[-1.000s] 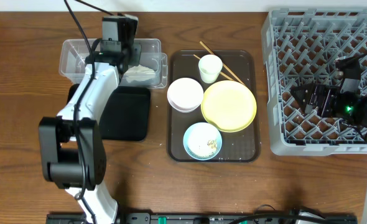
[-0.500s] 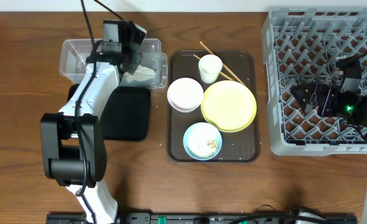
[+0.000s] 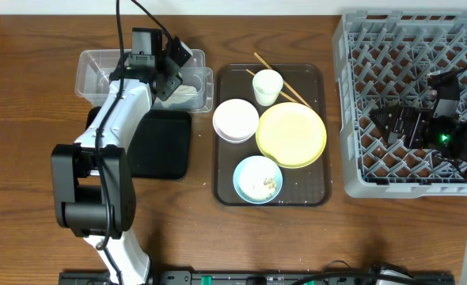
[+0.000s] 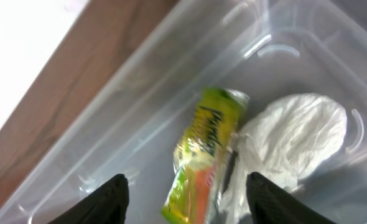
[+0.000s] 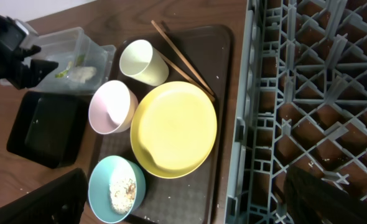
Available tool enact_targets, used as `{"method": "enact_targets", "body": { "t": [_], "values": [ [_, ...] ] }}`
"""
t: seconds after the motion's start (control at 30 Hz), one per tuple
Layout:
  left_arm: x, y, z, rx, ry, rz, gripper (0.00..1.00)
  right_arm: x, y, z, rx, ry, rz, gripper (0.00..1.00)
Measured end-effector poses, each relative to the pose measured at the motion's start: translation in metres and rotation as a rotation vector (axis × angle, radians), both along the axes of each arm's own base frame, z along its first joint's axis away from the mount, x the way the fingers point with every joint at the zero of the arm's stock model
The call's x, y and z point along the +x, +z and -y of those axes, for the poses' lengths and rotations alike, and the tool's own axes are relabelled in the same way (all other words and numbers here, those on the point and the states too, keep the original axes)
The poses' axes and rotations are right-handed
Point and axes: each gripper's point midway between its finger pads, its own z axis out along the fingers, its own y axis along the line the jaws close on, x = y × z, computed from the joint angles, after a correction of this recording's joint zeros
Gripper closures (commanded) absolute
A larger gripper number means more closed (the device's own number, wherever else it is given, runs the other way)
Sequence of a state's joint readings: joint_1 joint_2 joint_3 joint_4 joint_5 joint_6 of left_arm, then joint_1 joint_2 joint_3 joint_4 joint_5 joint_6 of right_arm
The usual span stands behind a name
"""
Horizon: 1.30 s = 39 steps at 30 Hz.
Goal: Sort waste into correct bins and load items into the dishwasher rack
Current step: 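Carry the tissue with the left gripper and drop it into the clear bin, then grasp the rim of the light-blue bowl with the left gripper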
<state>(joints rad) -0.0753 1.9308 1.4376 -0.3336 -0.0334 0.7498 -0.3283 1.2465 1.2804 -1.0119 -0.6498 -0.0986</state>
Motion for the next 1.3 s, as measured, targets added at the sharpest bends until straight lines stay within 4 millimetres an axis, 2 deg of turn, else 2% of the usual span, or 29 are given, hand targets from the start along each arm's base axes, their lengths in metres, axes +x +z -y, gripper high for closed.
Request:
{"method": "enact_targets", "body": {
  "t": [0.1,0.23,0.3,0.37,0.47,0.57,0.63,0.83,0.97,1.07,1.3],
  "values": [
    [0.009,0.021,0.001,-0.038,0.038,0.08,0.34,0.0,0.0,0.0,0.0,0.0,0.0,0.01],
    [0.01,0.08,0.002,-0.169,0.145,0.222,0.34,0.0,0.0,0.0,0.0,0.0,0.0,0.01],
    [-0.005,0.114,0.008,-0.289,0.203,0.258,0.36,0.0,0.0,0.0,0.0,0.0,0.001,0.02],
    [-0.028,0.138,0.016,-0.408,0.241,0.24,0.41,0.0,0.0,0.0,0.0,0.0,0.001,0.01],
    [-0.067,0.154,0.034,-0.568,0.262,0.143,0.5,0.0,0.0,0.0,-0.001,0.0,0.002,0.01],
    [-0.101,0.144,0.057,-0.668,0.259,-0.022,0.56,0.0,0.0,0.0,-0.001,0.0,0.002,0.01],
    [-0.126,0.127,0.077,-0.71,0.27,-0.171,0.56,0.001,0.0,0.0,-0.001,0.0,0.003,0.01],
    [-0.178,0.092,0.138,-0.71,0.24,-0.423,0.56,0.001,0.001,0.0,-0.002,0.0,0.007,0.01],
    [-0.201,0.082,0.174,-0.662,0.225,-0.467,0.55,0.001,0.001,0.0,-0.003,0.0,0.007,0.01],
    [-0.216,0.066,0.197,-0.599,0.244,-0.491,0.55,0.001,0.001,0.0,-0.002,0.0,0.006,0.01],
    [-0.236,0.006,0.244,-0.469,0.303,-0.554,0.56,0.001,0.001,0.0,-0.002,0.0,0.005,0.01]
  ]
}}
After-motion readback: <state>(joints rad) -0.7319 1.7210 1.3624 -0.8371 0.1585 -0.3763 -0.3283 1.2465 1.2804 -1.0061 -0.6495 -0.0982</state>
